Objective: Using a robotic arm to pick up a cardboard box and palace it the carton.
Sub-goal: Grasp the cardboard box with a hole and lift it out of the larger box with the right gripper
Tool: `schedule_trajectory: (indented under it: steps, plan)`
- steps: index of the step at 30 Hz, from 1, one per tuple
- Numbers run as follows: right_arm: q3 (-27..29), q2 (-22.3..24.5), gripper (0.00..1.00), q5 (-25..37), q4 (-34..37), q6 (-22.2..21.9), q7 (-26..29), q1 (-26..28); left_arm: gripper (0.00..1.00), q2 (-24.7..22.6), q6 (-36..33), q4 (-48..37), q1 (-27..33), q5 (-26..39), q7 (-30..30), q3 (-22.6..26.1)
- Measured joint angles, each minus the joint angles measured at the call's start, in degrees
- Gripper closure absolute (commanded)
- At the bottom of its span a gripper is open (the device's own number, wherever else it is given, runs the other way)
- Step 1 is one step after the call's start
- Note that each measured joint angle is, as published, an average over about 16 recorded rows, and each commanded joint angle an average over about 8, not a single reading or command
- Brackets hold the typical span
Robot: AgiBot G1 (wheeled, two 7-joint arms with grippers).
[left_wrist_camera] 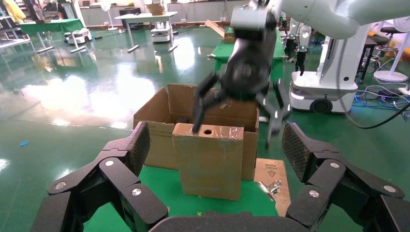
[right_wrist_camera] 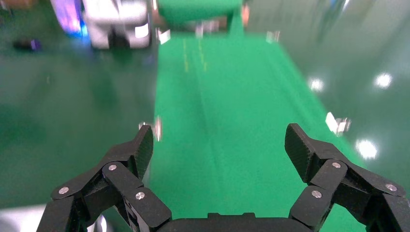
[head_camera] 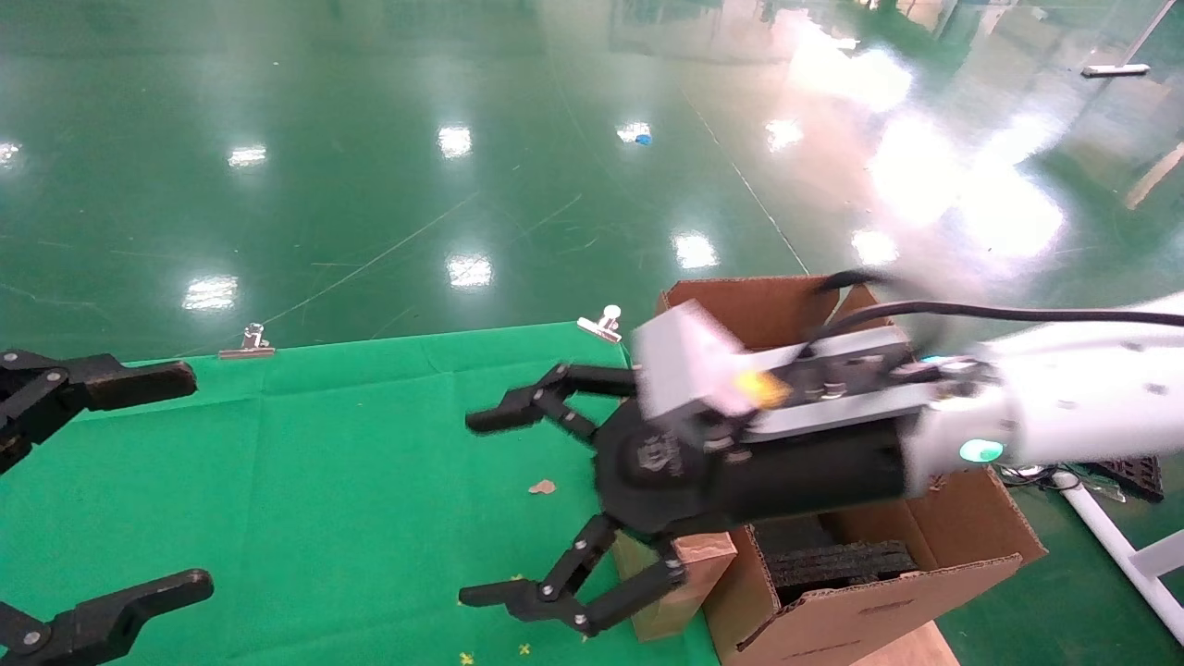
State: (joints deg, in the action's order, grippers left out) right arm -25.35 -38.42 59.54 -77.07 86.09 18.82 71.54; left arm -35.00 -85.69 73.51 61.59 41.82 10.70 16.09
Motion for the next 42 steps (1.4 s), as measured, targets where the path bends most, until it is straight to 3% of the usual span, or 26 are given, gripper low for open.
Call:
schedule_trajectory:
  steps: [9, 16, 22, 30, 42]
  plan:
    - [-14.0, -7.7, 0.0, 20.0, -0.6, 2.8, 8.8, 13.2, 0.0, 0.0, 0.0, 0.0, 0.0, 0.0, 0.0, 0.0]
    - [-25.2, -12.0, 0.0, 29.2, -0.7, 4.1, 14.7, 23.9, 0.0, 0.0, 0.0, 0.0, 0.0, 0.0, 0.0, 0.1]
    - [-33.8, -12.6, 0.0, 31.0, -0.8, 4.4, 18.5, 32.9, 0.0, 0.0, 0.0, 0.0, 0.0, -0.1, -0.1, 0.1]
    - [-44.0, -11.1, 0.0, 28.6, -0.8, 4.3, 20.7, 42.7, 0.0, 0.1, 0.1, 0.0, 0.0, -0.1, -0.1, 0.1]
    - [-57.0, -10.7, 0.0, 24.7, -0.6, 3.4, 21.8, 48.9, 0.0, 0.1, 0.1, 0.0, 0.0, -0.1, -0.1, 0.2]
